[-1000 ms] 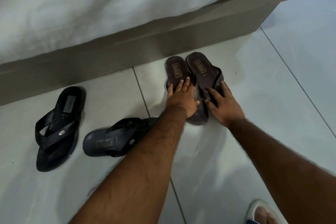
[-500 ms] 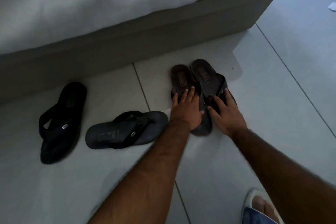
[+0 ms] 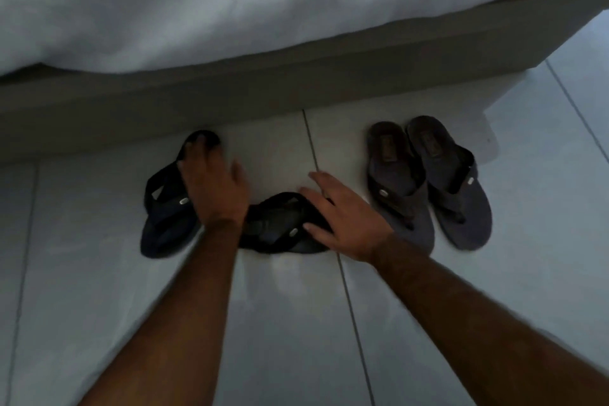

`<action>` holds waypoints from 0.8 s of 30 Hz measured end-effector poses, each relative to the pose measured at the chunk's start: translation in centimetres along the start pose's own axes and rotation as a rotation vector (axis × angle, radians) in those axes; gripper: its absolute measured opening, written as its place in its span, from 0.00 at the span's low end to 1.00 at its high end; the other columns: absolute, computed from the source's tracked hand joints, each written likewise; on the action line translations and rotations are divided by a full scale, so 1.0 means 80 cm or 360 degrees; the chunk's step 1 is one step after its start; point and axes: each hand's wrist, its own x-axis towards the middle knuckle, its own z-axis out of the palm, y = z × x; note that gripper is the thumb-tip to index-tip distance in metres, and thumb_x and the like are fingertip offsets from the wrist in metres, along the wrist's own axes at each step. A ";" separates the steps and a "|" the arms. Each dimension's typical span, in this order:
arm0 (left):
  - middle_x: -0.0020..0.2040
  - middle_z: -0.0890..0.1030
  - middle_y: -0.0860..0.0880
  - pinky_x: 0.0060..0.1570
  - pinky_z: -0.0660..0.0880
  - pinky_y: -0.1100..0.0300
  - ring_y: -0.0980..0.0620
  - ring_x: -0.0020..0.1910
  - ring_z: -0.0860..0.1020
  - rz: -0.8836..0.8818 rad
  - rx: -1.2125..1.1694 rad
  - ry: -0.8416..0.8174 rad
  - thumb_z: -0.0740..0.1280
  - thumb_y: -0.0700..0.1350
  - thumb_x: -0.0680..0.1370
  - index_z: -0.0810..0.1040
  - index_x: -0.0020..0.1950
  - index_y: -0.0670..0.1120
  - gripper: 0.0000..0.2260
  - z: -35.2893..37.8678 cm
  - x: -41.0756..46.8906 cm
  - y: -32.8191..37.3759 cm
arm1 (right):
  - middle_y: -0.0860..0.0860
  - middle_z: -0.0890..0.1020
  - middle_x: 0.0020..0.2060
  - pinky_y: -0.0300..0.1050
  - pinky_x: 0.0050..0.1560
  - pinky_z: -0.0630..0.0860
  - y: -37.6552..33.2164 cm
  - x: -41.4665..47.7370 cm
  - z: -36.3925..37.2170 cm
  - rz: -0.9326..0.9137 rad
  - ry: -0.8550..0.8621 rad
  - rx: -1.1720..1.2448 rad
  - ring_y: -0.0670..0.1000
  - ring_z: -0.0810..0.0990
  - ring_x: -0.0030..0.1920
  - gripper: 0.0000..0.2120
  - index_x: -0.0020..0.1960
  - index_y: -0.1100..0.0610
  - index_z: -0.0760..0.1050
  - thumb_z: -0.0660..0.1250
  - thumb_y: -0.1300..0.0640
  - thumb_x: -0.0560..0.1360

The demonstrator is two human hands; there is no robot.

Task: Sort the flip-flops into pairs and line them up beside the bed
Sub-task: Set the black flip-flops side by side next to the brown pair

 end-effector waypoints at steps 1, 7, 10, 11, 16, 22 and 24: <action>0.80 0.59 0.37 0.78 0.49 0.38 0.36 0.80 0.54 -0.0174 0.0098 -0.0031 0.63 0.50 0.81 0.68 0.75 0.39 0.25 -0.008 0.007 -0.027 | 0.58 0.58 0.80 0.53 0.79 0.60 -0.007 0.005 0.006 0.0012 -0.0082 0.0024 0.57 0.56 0.80 0.33 0.80 0.53 0.60 0.63 0.40 0.79; 0.79 0.59 0.45 0.68 0.67 0.35 0.34 0.73 0.61 -0.0597 0.0106 -0.0614 0.59 0.72 0.74 0.67 0.77 0.52 0.37 -0.037 0.031 -0.089 | 0.55 0.64 0.77 0.52 0.74 0.68 -0.012 0.003 0.028 0.0136 -0.0260 0.0053 0.55 0.65 0.75 0.39 0.82 0.45 0.47 0.62 0.38 0.78; 0.71 0.70 0.39 0.67 0.68 0.41 0.33 0.68 0.68 -0.0507 0.0286 -0.0792 0.57 0.75 0.73 0.71 0.74 0.50 0.39 -0.042 0.062 -0.087 | 0.53 0.67 0.75 0.50 0.72 0.70 -0.013 -0.008 0.033 0.0136 -0.0248 0.0048 0.55 0.68 0.72 0.38 0.81 0.44 0.48 0.62 0.38 0.78; 0.68 0.73 0.38 0.68 0.67 0.41 0.34 0.67 0.70 -0.0489 0.0328 -0.0839 0.57 0.75 0.73 0.73 0.72 0.48 0.39 -0.042 0.069 -0.087 | 0.53 0.68 0.74 0.49 0.71 0.70 -0.014 -0.012 0.035 0.0138 -0.0237 0.0040 0.55 0.69 0.71 0.38 0.81 0.45 0.48 0.62 0.38 0.78; 0.65 0.76 0.38 0.67 0.71 0.42 0.34 0.63 0.74 -0.0498 0.0277 -0.0842 0.62 0.72 0.73 0.75 0.70 0.45 0.37 -0.040 0.071 -0.087 | 0.52 0.72 0.69 0.49 0.66 0.74 -0.020 -0.031 0.040 0.0104 -0.0245 0.0066 0.54 0.72 0.67 0.37 0.81 0.46 0.53 0.62 0.37 0.77; 0.71 0.69 0.37 0.62 0.73 0.41 0.33 0.66 0.71 -0.0602 0.0205 -0.0726 0.61 0.73 0.73 0.73 0.72 0.44 0.40 -0.031 0.048 -0.053 | 0.52 0.72 0.68 0.50 0.62 0.75 -0.014 -0.067 0.047 -0.0003 -0.0501 0.0068 0.54 0.72 0.64 0.34 0.81 0.47 0.55 0.64 0.44 0.78; 0.72 0.67 0.37 0.62 0.72 0.40 0.33 0.67 0.70 -0.0607 0.0207 -0.0668 0.59 0.73 0.75 0.73 0.72 0.42 0.40 -0.025 0.037 -0.041 | 0.52 0.73 0.66 0.49 0.62 0.75 -0.016 -0.074 0.050 0.0028 -0.0500 0.0081 0.54 0.72 0.63 0.33 0.80 0.47 0.56 0.64 0.44 0.78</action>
